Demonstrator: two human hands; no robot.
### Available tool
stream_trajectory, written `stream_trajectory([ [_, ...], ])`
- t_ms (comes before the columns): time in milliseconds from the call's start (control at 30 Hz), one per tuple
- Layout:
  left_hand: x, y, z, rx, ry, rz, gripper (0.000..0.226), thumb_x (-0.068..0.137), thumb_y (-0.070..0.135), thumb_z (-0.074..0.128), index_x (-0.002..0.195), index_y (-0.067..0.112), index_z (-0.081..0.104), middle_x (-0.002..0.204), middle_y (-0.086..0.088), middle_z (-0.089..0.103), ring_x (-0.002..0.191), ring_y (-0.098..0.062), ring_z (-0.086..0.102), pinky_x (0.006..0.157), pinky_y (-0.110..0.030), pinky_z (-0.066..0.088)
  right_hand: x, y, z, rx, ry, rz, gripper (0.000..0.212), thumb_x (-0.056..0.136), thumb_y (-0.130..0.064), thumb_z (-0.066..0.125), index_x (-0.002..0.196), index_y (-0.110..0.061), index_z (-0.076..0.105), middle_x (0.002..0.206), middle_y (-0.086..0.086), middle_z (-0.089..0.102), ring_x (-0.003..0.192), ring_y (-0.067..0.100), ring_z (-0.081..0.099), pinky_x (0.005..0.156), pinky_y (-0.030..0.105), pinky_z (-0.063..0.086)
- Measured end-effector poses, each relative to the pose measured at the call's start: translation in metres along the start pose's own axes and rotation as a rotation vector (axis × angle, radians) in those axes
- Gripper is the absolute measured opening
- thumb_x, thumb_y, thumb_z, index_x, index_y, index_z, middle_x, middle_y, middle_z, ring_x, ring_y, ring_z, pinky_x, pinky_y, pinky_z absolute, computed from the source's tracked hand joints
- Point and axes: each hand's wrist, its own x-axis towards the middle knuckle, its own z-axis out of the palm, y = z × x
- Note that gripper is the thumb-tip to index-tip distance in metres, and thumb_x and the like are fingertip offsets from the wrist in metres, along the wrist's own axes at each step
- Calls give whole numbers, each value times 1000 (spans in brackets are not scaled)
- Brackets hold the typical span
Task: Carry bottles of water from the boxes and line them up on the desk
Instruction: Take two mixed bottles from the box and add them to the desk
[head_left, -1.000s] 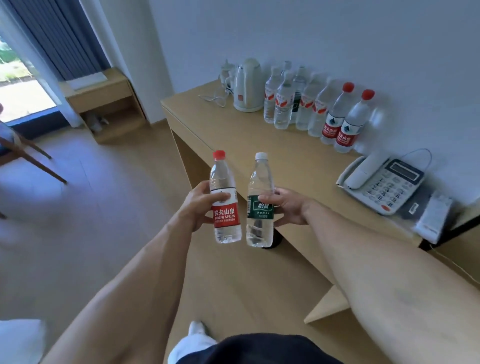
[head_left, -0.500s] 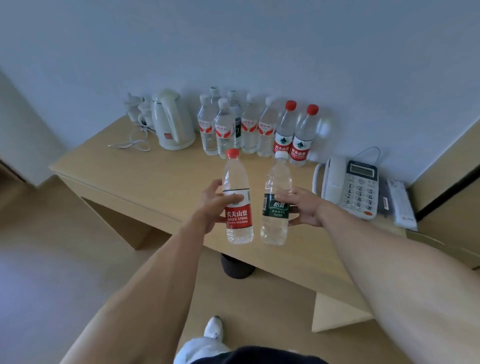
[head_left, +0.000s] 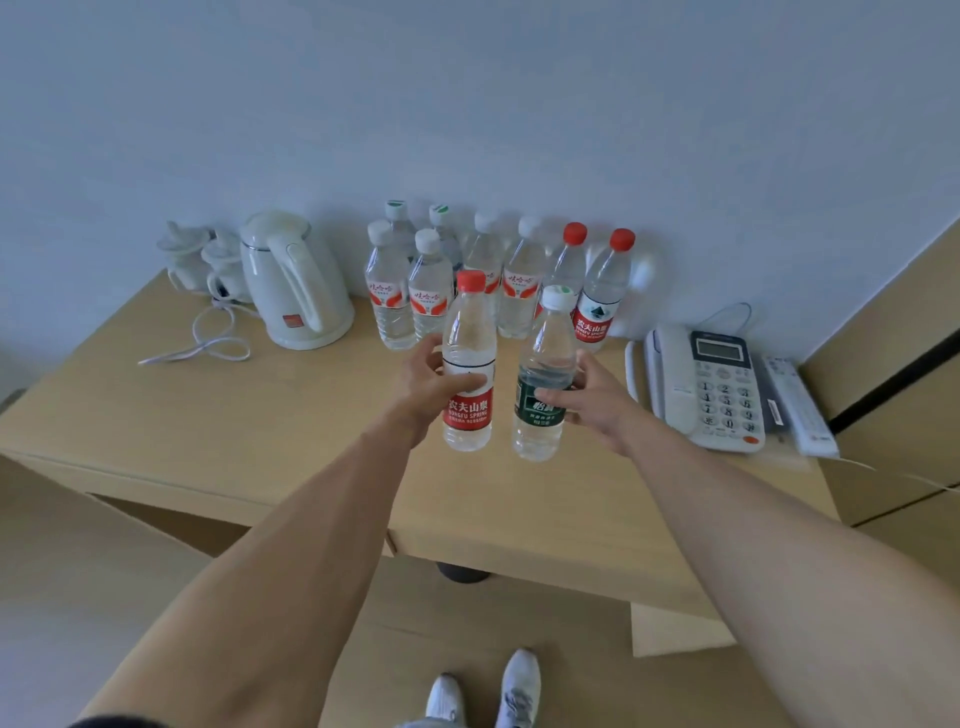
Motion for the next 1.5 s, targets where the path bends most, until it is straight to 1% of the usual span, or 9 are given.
stream_trajectory([
  [367, 28, -3, 3, 150, 12, 67, 67, 67, 0, 85, 122, 24, 54, 105, 2, 74, 98, -12, 69, 78, -29, 52, 35, 5, 9, -116, 49, -110, 69, 75, -4, 83, 126, -31, 44, 113, -16, 62, 94, -21, 57, 66, 5, 46],
  [500, 33, -8, 4, 220, -4, 86, 67, 67, 1, 84, 123, 21, 54, 107, -1, 71, 101, -14, 67, 82, -30, 51, 39, 15, 8, -160, 58, -121, 78, 73, -8, 85, 129, -40, 41, 127, -8, 60, 125, 7, 50, 92, 26, 48],
  [633, 33, -12, 3, 256, -30, 111, 68, 67, 2, 85, 124, 23, 54, 106, 0, 70, 99, -13, 66, 81, -27, 52, 40, 20, 7, -252, 55, -141, 72, 72, -14, 86, 118, -48, 42, 123, -12, 61, 128, 9, 48, 107, 42, 43],
  [867, 26, -7, -6, 374, -91, 140, 73, 67, 5, 88, 128, 22, 52, 117, 4, 63, 110, -13, 60, 92, -35, 52, 38, 18, 13, -363, 86, -148, 72, 71, -23, 87, 121, -43, 38, 111, -25, 57, 118, 4, 47, 94, 29, 39],
  [967, 25, 5, -11, 438, -113, 181, 74, 68, 9, 90, 128, 27, 51, 121, 11, 59, 113, -14, 57, 85, -24, 48, 37, 14, 13, -396, 74, -161, 70, 71, -22, 87, 122, -37, 41, 113, -19, 61, 113, 6, 55, 91, 28, 44],
  [1167, 16, 63, -22, 788, -42, 487, 63, 73, 34, 88, 129, 29, 59, 109, 11, 58, 87, -5, 59, 74, -22, 48, 27, -11, 16, -375, 125, -255, 73, 67, -30, 88, 124, -49, 47, 110, -30, 64, 101, -12, 59, 80, 12, 46],
  [1267, 16, 93, -17, 1007, -88, 593, 51, 78, 35, 84, 124, 25, 65, 95, 13, 58, 75, -6, 59, 70, -23, 49, 23, -28, 16, -460, 207, -362, 60, 64, -36, 86, 115, -43, 55, 108, -22, 65, 97, -8, 57, 78, 18, 47],
  [1400, 28, 108, -6, 1254, -139, 583, 38, 81, 29, 82, 116, 18, 71, 103, 2, 70, 90, -14, 61, 75, -26, 48, 18, -37, 15, -580, 267, -406, 57, 69, -32, 87, 119, -30, 61, 108, -11, 64, 94, 3, 57, 78, 27, 49],
  [1500, 40, 113, 0, 1297, -139, 552, 36, 81, 25, 83, 114, 15, 72, 106, -4, 73, 96, -19, 66, 83, -31, 53, 17, -38, 16, -607, 281, -417, 57, 70, -30, 87, 121, -25, 63, 108, -10, 66, 95, 7, 58, 74, 21, 42],
])
